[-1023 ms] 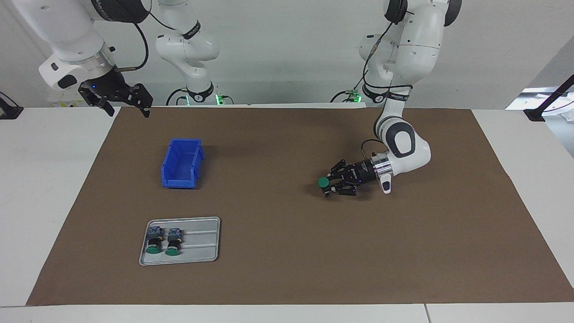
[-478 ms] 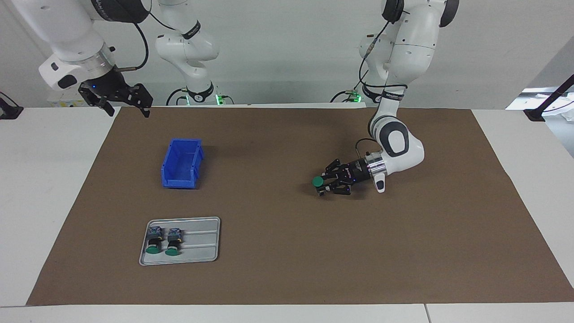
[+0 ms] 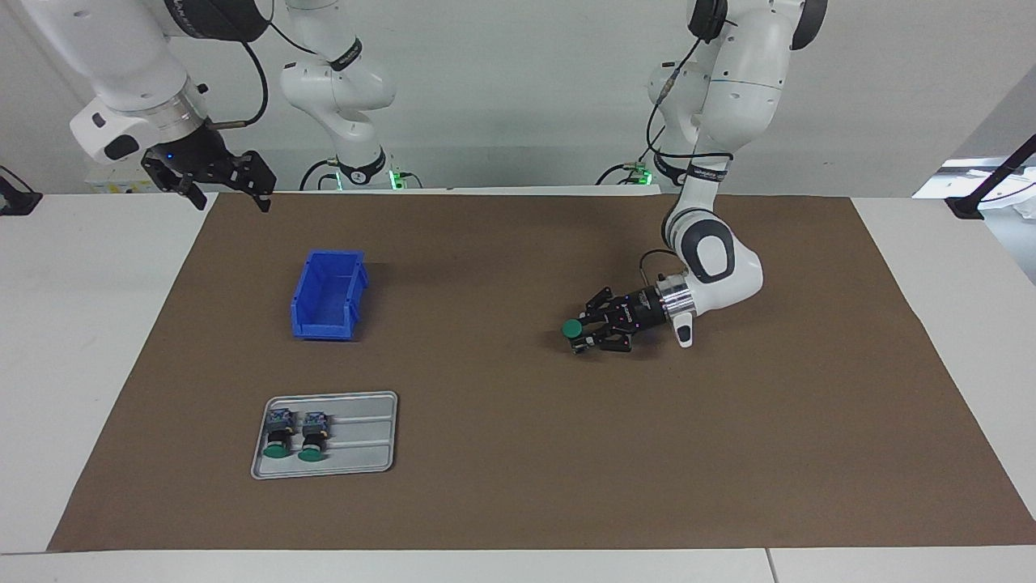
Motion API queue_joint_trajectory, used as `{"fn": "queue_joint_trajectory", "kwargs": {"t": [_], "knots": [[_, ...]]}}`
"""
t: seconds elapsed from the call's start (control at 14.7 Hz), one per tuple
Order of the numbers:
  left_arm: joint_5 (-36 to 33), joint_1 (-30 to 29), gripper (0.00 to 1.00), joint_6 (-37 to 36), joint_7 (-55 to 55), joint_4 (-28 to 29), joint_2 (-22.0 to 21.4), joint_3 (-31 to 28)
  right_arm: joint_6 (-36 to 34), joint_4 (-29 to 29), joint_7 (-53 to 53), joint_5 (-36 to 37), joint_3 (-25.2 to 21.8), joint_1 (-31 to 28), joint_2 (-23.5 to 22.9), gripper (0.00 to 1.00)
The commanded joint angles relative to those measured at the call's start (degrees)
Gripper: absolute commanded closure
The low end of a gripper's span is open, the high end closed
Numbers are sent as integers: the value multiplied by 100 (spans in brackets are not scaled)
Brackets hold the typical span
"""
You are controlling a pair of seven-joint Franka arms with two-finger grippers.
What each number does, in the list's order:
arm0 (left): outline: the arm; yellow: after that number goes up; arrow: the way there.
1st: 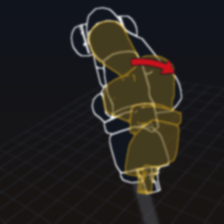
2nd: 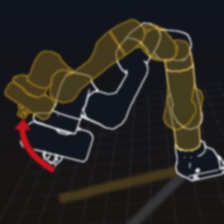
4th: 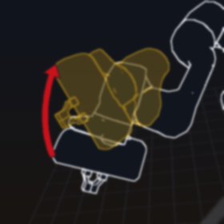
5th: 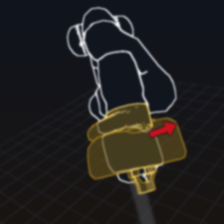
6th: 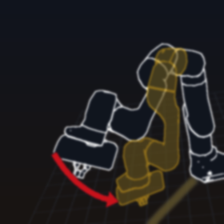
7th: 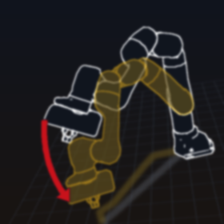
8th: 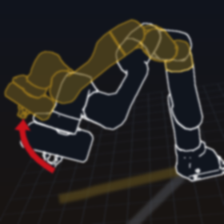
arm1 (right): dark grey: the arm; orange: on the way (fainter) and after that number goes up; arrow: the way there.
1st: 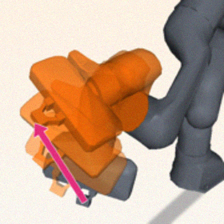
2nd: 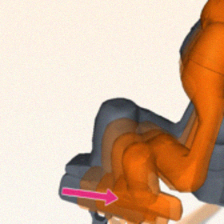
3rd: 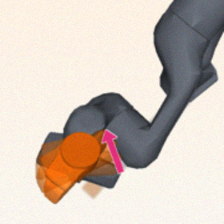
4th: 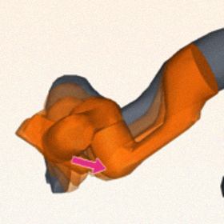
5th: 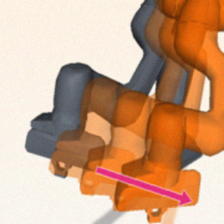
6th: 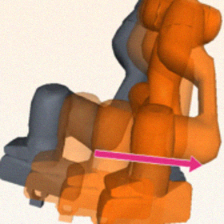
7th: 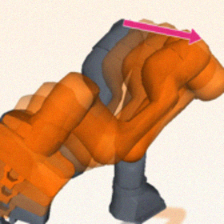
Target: Place and press button with both arms
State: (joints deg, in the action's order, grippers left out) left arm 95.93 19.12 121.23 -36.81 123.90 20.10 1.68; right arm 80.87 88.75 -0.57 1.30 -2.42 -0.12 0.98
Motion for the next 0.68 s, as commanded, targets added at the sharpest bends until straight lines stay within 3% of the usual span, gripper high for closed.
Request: {"fn": "queue_joint_trajectory", "kwargs": {"t": [0.0, 0.27, 0.61], "knots": [[154, 22, 92, 50, 174, 134, -59, -28, 43, 177, 127, -25, 5, -23, 148, 1], [146, -5, 73, 24, 183, 134, -68, -36, 43, 177, 127, -25, 5, -23, 148, 1], [128, -119, 57, 5, 201, 143, -112, -54, 43, 177, 127, -25, 5, -23, 148, 1]]}}
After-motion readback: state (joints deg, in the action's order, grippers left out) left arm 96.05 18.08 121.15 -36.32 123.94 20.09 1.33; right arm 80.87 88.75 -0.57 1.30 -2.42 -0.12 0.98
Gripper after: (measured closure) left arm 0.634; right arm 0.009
